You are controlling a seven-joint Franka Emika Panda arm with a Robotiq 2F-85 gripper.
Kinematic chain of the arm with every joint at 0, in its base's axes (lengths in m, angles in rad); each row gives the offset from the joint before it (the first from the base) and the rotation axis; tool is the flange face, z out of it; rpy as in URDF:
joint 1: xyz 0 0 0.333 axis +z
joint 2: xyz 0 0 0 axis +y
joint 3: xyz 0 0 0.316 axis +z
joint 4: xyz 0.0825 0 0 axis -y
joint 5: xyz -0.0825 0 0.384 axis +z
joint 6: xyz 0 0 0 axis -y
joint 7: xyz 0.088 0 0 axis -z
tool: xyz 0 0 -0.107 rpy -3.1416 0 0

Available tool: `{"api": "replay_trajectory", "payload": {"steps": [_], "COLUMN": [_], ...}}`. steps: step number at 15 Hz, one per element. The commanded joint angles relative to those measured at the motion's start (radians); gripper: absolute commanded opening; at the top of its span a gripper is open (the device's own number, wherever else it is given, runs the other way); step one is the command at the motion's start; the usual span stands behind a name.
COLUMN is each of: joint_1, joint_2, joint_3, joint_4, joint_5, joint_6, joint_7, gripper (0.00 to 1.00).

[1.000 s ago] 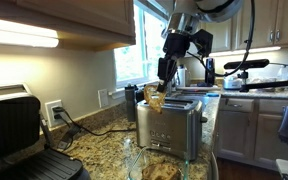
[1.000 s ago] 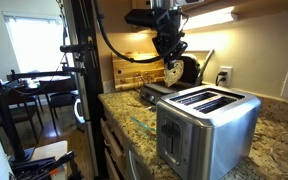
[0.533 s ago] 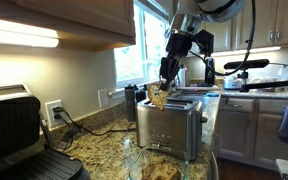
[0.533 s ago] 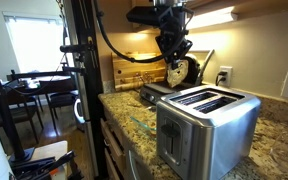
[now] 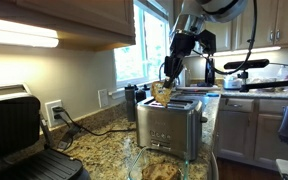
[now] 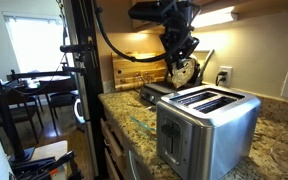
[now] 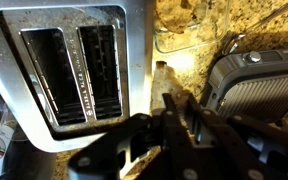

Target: Put a slice of bread in the left slot of the toaster

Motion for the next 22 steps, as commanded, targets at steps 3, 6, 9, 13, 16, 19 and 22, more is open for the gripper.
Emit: {"api": "replay_trajectory", "payload": {"steps": [3, 6, 9, 13, 16, 19, 22], "joint_1": [-0.016, -0.02, -0.019, -0.019, -0.021, -0.024, -0.028], "joint_2": [-0.051, -0.043, -0.037, -0.028, -0.022, -0.01, 0.001], "joint_3": [-0.028, -0.039, -0.043, -0.047, -0.053, -0.062, -0.068], "joint_4": [-0.045, -0.039, -0.035, -0.029, -0.026, -0.02, -0.017], "joint_5": [-0.02, -0.019, -0.019, -0.017, -0.016, -0.014, -0.014], "joint_6": [0.014, 0.015, 0.019, 0.023, 0.025, 0.027, 0.03], "joint_7": [0.01, 0.007, 0.007, 0.006, 0.005, 0.005, 0.006], "gripper": [0.06, 0.06, 0.06, 0.06, 0.06, 0.06, 0.06]}}
